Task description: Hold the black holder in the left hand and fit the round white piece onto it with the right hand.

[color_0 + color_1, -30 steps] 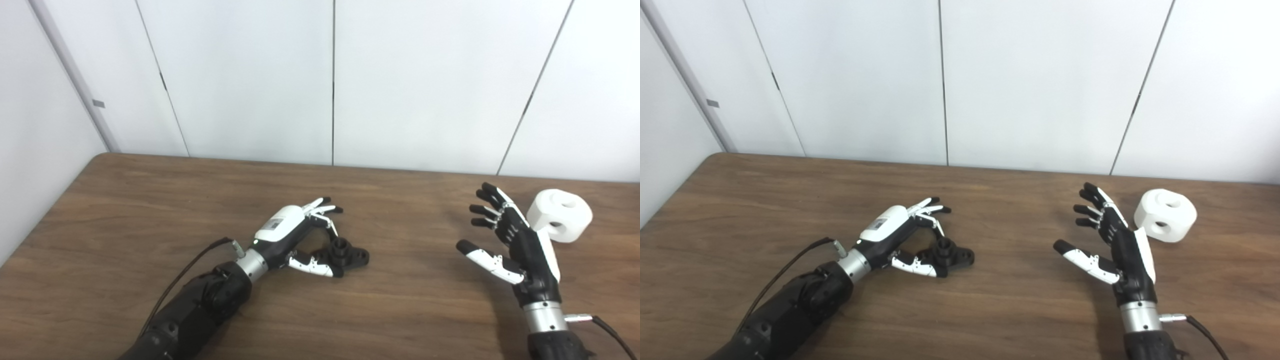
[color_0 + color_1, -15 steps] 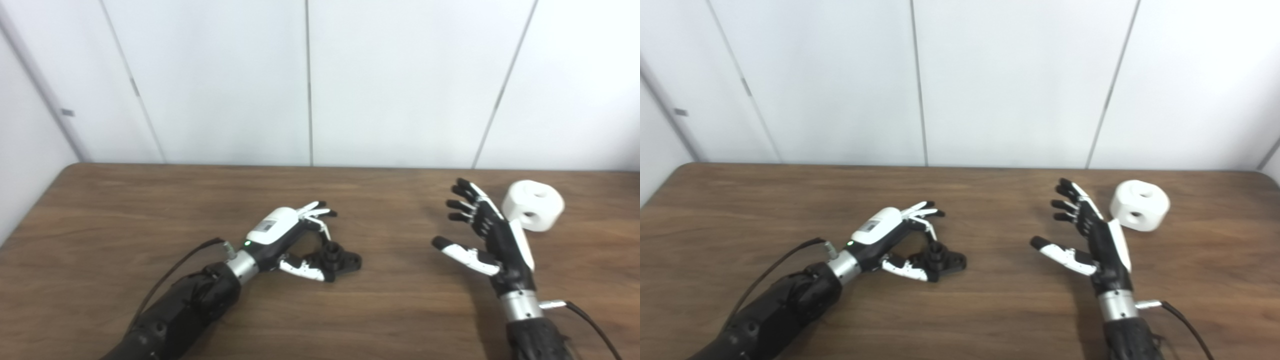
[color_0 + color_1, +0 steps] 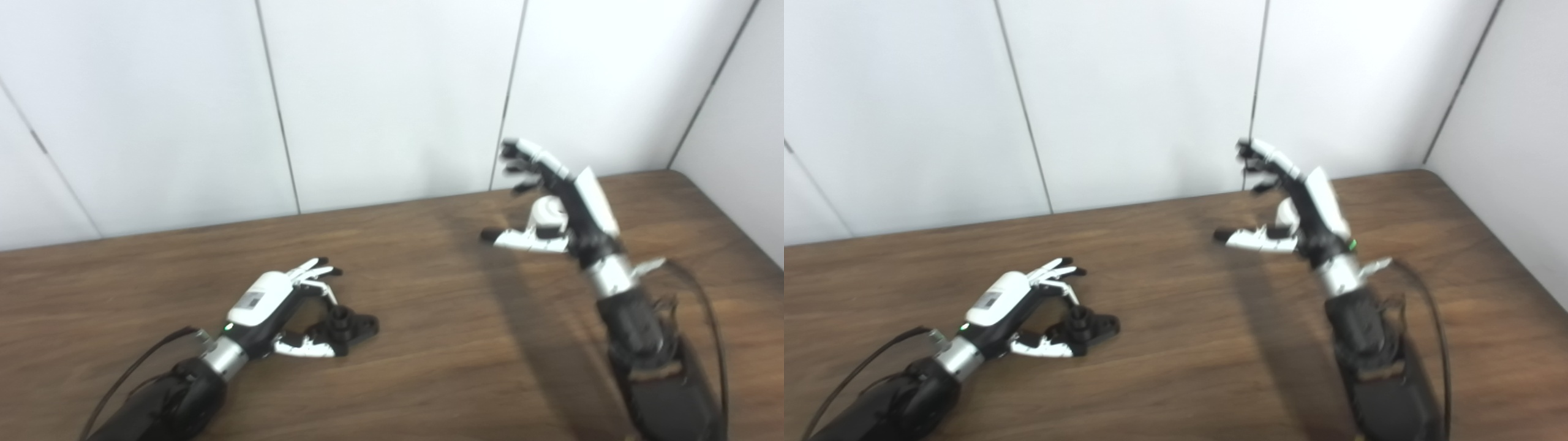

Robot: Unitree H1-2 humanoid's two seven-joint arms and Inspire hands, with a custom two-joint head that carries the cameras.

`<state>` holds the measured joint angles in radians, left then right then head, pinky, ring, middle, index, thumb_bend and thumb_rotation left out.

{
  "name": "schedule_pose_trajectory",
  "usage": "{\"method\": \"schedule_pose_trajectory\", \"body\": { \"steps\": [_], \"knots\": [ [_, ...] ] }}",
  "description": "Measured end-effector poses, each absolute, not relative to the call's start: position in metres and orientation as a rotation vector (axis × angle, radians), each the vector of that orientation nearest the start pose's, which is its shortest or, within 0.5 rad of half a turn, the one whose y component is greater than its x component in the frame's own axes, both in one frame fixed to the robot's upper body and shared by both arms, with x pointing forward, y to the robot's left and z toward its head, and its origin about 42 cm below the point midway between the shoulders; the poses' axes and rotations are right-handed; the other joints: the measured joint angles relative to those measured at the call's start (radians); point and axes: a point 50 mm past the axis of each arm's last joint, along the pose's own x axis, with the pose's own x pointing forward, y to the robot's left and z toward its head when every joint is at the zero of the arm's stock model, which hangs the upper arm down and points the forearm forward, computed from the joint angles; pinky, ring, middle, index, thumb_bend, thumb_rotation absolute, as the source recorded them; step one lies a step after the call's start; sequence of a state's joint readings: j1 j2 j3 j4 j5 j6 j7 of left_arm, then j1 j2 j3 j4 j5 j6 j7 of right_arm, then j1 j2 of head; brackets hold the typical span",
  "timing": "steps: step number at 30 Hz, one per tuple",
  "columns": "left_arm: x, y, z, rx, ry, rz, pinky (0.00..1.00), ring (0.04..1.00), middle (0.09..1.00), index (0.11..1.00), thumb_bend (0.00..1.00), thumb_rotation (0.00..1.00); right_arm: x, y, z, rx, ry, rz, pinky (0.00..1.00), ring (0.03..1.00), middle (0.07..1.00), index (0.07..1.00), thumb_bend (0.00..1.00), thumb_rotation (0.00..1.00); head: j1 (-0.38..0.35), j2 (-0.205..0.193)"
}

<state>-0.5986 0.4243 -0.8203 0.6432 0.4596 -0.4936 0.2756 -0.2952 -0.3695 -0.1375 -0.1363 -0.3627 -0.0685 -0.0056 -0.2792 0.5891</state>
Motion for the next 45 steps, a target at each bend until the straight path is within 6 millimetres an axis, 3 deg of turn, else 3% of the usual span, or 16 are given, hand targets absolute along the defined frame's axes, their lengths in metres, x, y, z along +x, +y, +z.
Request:
{"method": "schedule_pose_trajectory", "body": {
  "steps": [5, 7, 11, 15, 24, 32, 45],
  "knots": [
    [0.41, 0.2, 0.104, 1.036, -0.498, -0.685, 0.84, 0.925, 0.853, 0.479, 0.53, 0.06, 0.35, -0.376, 0.289, -0.893, -0.47, -0.23, 0.71, 0.839, 0.883, 0.857, 0.76, 0.26, -0.06, -0.026],
    [0.41, 0.202, 0.104, 1.041, -0.502, -0.683, 0.84, 0.921, 0.854, 0.48, 0.53, 0.06, 0.348, -0.39, 0.296, -0.936, -0.448, -0.253, 0.77, 0.87, 0.899, 0.871, 0.76, 0.28, -0.072, -0.032],
    [0.41, 0.202, 0.102, 1.055, -0.519, -0.683, 0.83, 0.915, 0.847, 0.479, 0.53, 0.06, 0.347, -0.407, 0.304, -1.0, -0.386, -0.27, 0.8, 0.918, 0.929, 0.883, 0.79, 0.29, -0.092, -0.04],
    [0.411, 0.203, 0.105, 1.055, -0.524, -0.678, 0.86, 0.933, 0.859, 0.479, 0.53, 0.06, 0.349, -0.414, 0.302, -0.997, -0.304, -0.265, 0.81, 0.924, 0.936, 0.89, 0.83, 0.31, -0.107, -0.048],
    [0.41, 0.204, 0.105, 1.048, -0.523, -0.677, 0.85, 0.921, 0.846, 0.48, 0.52, 0.06, 0.356, -0.439, 0.282, -0.952, -0.057, -0.162, 0.94, 1.0, 1.0, 0.902, 0.9, 0.35, -0.1, -0.057],
    [0.41, 0.205, 0.104, 1.05, -0.52, -0.68, 0.84, 0.915, 0.838, 0.479, 0.53, 0.06, 0.367, -0.442, 0.259, -0.944, 0.113, -0.054, 0.92, 1.0, 1.0, 0.941, 0.95, 0.37, -0.1, -0.061],
    [0.41, 0.204, 0.103, 1.057, -0.529, -0.679, 0.82, 0.906, 0.834, 0.479, 0.53, 0.06, 0.386, -0.444, 0.241, -0.991, 0.224, -0.02, 0.84, 1.0, 1.0, 0.94, 1.0, 0.37, -0.095, -0.063]
  ]
}}
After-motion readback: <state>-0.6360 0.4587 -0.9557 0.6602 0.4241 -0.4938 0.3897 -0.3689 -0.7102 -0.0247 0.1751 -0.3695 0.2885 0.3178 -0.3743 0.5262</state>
